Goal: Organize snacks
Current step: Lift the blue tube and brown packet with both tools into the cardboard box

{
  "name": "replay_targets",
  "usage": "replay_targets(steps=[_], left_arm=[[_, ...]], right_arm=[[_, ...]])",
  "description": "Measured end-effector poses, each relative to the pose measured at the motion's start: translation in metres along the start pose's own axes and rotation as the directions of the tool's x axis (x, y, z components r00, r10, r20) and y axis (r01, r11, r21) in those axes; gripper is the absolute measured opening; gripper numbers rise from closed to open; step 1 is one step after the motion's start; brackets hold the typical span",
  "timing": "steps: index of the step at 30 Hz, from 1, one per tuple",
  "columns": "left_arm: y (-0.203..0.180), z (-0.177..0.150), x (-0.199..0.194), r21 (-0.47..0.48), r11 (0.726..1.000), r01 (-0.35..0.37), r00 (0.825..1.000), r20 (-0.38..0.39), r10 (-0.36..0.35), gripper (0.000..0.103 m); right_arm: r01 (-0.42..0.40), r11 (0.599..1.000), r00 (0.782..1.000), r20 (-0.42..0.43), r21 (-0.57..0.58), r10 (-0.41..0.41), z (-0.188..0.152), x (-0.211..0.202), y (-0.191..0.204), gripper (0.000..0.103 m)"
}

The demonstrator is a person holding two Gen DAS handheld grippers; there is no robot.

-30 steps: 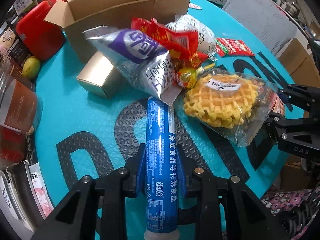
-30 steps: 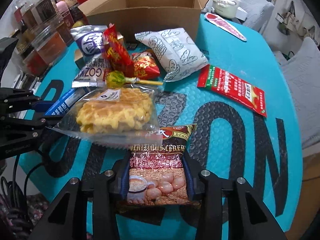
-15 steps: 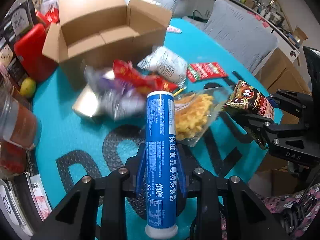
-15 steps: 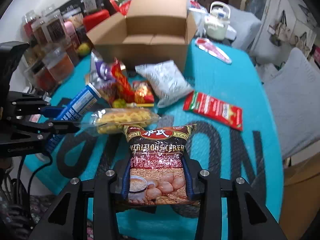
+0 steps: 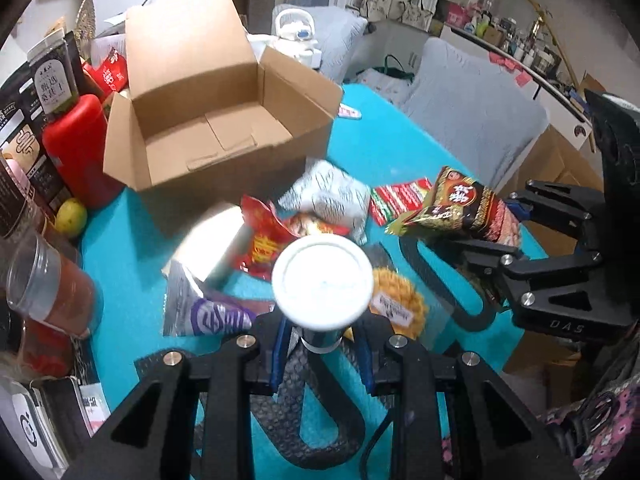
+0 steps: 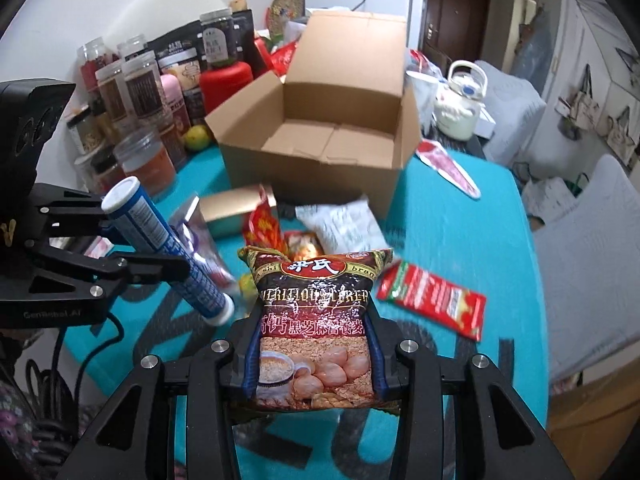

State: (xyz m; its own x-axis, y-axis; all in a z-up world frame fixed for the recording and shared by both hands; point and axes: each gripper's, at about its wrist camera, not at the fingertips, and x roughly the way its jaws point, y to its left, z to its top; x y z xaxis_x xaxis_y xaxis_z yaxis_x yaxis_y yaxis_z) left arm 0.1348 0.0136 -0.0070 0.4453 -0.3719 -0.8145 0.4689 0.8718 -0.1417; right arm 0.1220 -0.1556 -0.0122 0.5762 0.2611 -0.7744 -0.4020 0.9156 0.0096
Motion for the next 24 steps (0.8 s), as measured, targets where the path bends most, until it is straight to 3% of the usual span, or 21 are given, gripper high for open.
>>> replay_targets(steps=[12,24], left_arm=[[0.033,0.043,0.003,-0.039,0.998,-0.051,0.994,0.096,0.055,0.028],[0.068,0.114,0.01,-0.08,0.995,-0.065,0.967,0.242,0.083,0.028]], right_arm=[[-0.044,0.999,0.998,0.049,-0.009,0.044,0.049,0.024,-0.015,0.041],[-0.042,0.999,0.991,0.129,-0.012,0.043,0.114,0.049,-0.036,0.041]])
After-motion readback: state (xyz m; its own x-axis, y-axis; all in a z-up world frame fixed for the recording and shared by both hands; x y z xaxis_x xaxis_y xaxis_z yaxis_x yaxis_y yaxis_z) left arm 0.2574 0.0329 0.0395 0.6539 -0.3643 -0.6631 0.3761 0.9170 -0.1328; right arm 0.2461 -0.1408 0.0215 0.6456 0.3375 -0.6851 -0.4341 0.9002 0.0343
